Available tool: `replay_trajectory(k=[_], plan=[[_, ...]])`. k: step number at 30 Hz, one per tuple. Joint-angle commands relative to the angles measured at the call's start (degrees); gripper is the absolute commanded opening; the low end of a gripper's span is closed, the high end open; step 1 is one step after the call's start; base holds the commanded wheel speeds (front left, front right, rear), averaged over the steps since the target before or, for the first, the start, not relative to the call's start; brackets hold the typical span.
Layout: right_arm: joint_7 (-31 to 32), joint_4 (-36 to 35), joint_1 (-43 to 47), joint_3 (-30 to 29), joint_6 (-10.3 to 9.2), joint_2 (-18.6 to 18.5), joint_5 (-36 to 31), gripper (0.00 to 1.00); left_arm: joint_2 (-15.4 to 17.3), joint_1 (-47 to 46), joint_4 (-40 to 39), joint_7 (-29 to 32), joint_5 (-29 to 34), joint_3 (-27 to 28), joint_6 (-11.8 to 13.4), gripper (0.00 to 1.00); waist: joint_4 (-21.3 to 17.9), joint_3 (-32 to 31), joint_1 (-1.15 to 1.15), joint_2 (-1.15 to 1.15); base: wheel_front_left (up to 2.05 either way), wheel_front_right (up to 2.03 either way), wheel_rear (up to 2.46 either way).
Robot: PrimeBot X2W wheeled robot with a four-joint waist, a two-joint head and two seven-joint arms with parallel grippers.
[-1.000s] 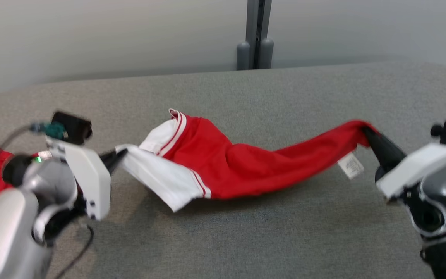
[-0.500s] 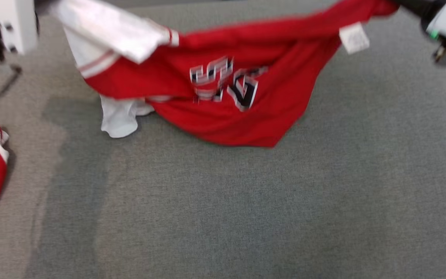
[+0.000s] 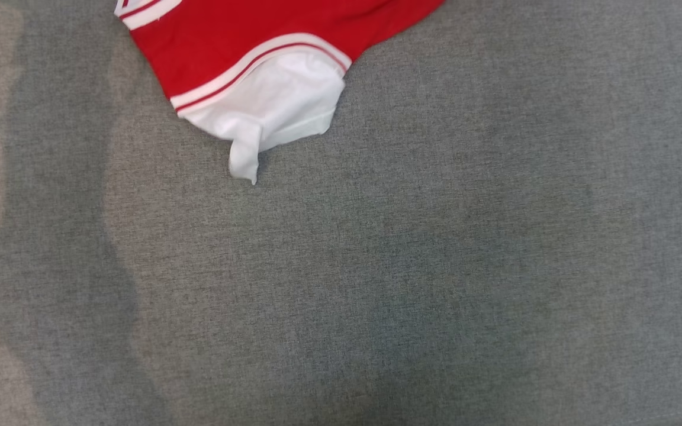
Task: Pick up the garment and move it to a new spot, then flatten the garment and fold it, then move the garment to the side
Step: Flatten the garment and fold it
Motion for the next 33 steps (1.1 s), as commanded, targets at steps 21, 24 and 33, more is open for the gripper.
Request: replay_trajectory(k=[21, 24, 33], plan=[[-2.4, 2.7, 5.5, 9.0, 0.03, -1.0, 1.6, 0.0, -1.2, 3.3, 11.0, -5.1, -8.5, -9.9, -0.7, 0.0, 1.5, -4.3, 0.0, 0.0, 0.0, 0.0, 0.0], [-2.4, 1.8, 9.3, 10.9, 0.03, -1.2, 2.3, 0.0, -0.1, 7.2, 9.8, -5.2, -11.2, -11.5, -0.7, 0.0, 1.5, -6.6, 0.0, 0.0, 0.0, 0.0, 0.0], [-1.5, -2.0, 27.6, 17.9, 0.03, -2.2, 8.3, 0.0, 5.7, 26.0, 1.9, -1.4, -22.2, -18.6, -0.7, 0.0, 1.8, -18.9, 0.0, 0.0, 0.0, 0.0, 0.0]])
